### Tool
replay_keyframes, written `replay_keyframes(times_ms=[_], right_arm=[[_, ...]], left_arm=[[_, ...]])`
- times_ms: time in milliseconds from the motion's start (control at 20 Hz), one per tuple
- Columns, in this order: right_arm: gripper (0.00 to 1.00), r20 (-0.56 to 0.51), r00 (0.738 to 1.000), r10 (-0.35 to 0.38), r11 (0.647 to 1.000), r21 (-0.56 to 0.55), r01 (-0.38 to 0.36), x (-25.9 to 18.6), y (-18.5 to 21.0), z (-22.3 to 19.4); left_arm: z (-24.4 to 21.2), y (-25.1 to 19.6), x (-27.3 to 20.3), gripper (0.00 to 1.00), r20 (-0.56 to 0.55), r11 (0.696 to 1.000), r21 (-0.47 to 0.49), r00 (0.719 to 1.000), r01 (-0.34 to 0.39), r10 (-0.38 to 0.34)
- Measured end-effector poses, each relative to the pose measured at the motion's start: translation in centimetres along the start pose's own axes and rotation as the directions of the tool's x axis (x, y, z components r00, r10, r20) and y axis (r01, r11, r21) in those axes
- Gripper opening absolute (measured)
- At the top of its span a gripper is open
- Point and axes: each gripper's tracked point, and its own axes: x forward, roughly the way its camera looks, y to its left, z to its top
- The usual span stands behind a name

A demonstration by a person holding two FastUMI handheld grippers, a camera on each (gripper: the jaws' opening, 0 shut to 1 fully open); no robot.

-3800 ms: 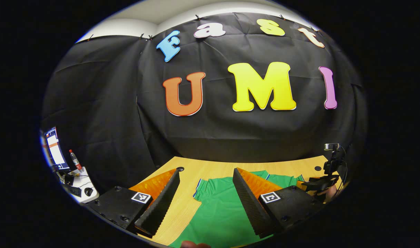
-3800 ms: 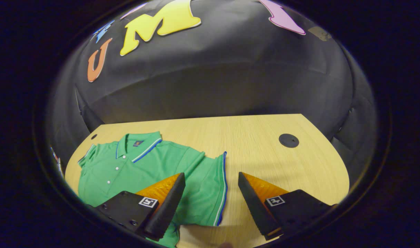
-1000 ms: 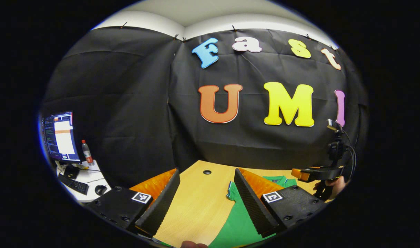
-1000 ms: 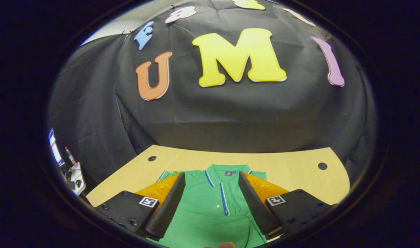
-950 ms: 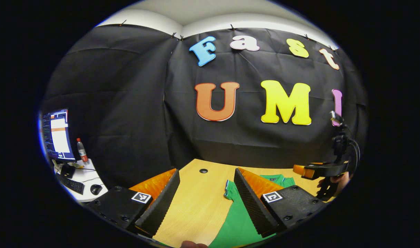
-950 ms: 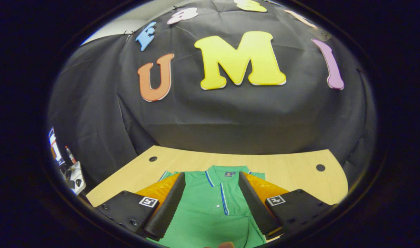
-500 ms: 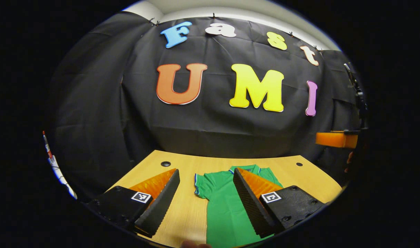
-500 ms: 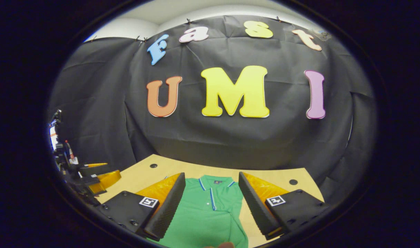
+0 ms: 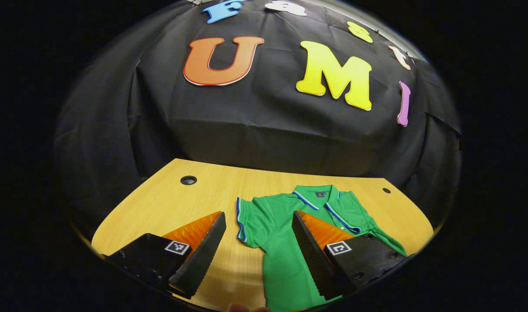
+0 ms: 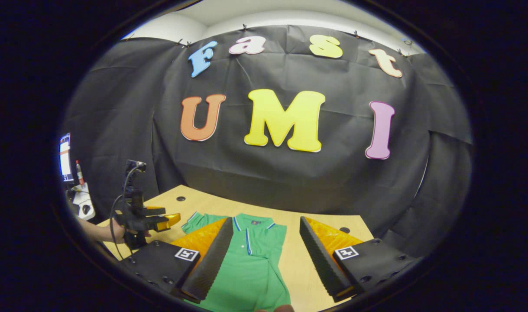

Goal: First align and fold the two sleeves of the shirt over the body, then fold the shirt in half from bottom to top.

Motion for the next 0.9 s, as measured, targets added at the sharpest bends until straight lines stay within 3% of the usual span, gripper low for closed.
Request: replay_keyframes(times_ms=[100, 200, 400, 500, 650, 900], right_arm=[[0.98, -0.038, 0.999, 0.004, 1.0, 0.003, -0.003, -0.1, 0.2, -1.4], [0.93, -0.08, 0.997, 0.016, 1.0, -0.009, -0.016, -0.5, 0.5, -2.7], [0.96, -0.106, 0.994, -0.006, 1.0, -0.021, 0.003, -1.3, -0.4, -3.3], [0.96, -0.119, 0.993, -0.014, 1.0, -0.024, 0.011, -1.1, -0.7, -3.7], [0.96, -0.139, 0.99, -0.027, 1.0, -0.015, 0.026, -1.0, -1.2, -4.3], [0.96, -0.153, 0.987, -0.05, 0.999, 0.014, 0.052, -0.6, -1.9, -5.0]], left_arm=[[-1.1, 0.4, 2.2, 0.99, -0.039, 1.0, -0.019, 0.999, 0.021, -0.021], [-2.4, 1.4, 4.4, 0.98, -0.088, 0.999, -0.036, 0.996, 0.015, -0.018], [-4.6, 2.8, 7.5, 0.98, -0.16, 0.994, -0.112, 0.987, 0.008, -0.026], [-5.5, 3.6, 8.5, 0.96, -0.184, 0.995, -0.103, 0.983, 0.003, -0.022], [-6.4, 3.0, 9.6, 0.87, -0.215, 0.993, -0.115, 0.975, 0.033, -0.057], [-6.6, 1.9, 10.1, 0.81, -0.231, 0.991, -0.123, 0.969, 0.061, -0.088]])
